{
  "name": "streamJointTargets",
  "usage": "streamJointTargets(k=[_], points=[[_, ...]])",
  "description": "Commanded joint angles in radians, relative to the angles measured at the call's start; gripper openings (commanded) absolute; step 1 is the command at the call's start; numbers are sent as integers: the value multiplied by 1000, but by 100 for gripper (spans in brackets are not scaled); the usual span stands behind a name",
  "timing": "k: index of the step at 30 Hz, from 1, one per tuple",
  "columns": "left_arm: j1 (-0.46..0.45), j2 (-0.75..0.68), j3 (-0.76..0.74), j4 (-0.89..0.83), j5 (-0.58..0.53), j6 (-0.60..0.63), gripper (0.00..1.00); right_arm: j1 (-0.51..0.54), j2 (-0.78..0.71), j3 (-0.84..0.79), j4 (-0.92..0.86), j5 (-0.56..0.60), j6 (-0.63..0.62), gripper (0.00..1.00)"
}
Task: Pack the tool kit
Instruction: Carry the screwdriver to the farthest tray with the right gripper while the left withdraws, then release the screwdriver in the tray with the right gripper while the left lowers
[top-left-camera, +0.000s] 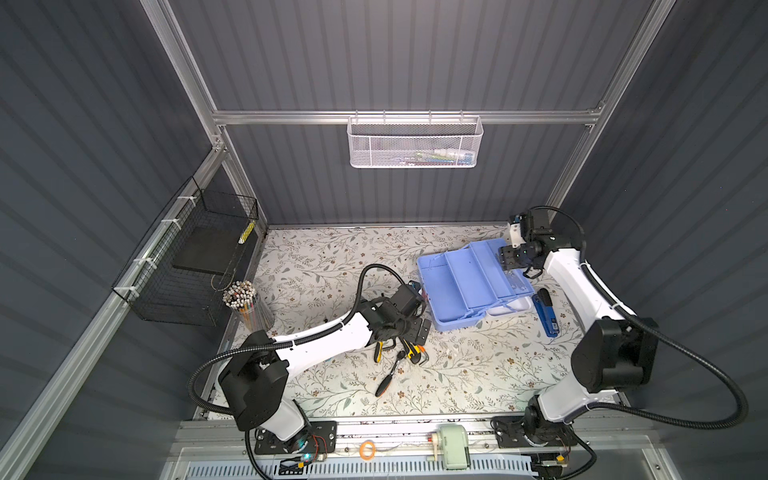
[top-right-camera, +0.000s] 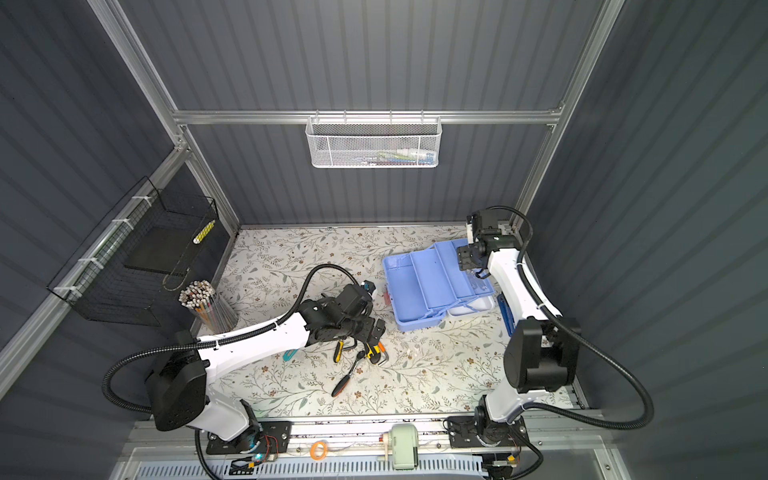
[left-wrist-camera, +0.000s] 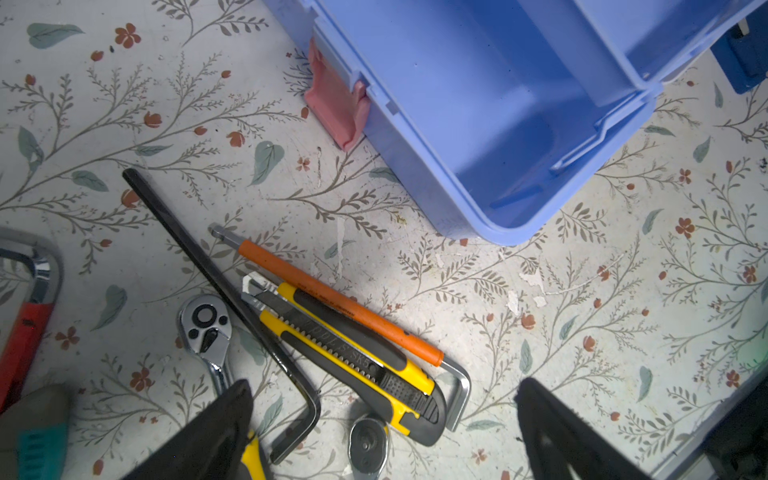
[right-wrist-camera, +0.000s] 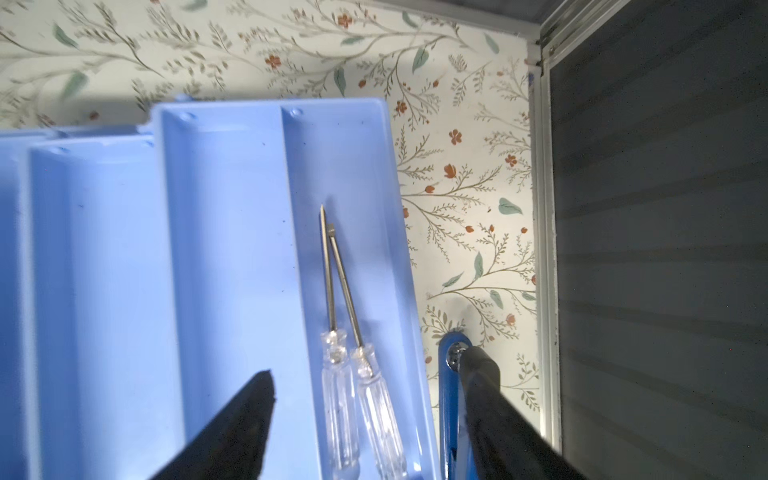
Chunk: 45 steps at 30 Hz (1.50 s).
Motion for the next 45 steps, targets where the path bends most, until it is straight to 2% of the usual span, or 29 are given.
streamJointTargets(k=[1,5,9,16,23,28,35,45], points=[[5,-36,-27,-38,-44,-35,100,12,-70,-54,20,-70,67,85],[5,-58,-50,-34,-76,-55,100,21,-157,-136,70,-132,111,98],[6,-81,-72,-42,-88,-72,100,40,-234,-230,128,-174,144,99],[3,-103,-124,-121,-27,-31,98,63,-303,-315,159,-200,174,99],[-22,-142,-224,-108,45,-69,87,63,-320,-326,171,-197,189,98],[-50,-141,-264,-100,55,-80,79,63,-313,-315,169,-213,199,98],[-106,-79,-265,-84,69,-68,68,63,-318,-320,168,-213,201,98],[-119,-4,-256,-46,73,-52,56,62,-324,-321,154,-202,192,99]])
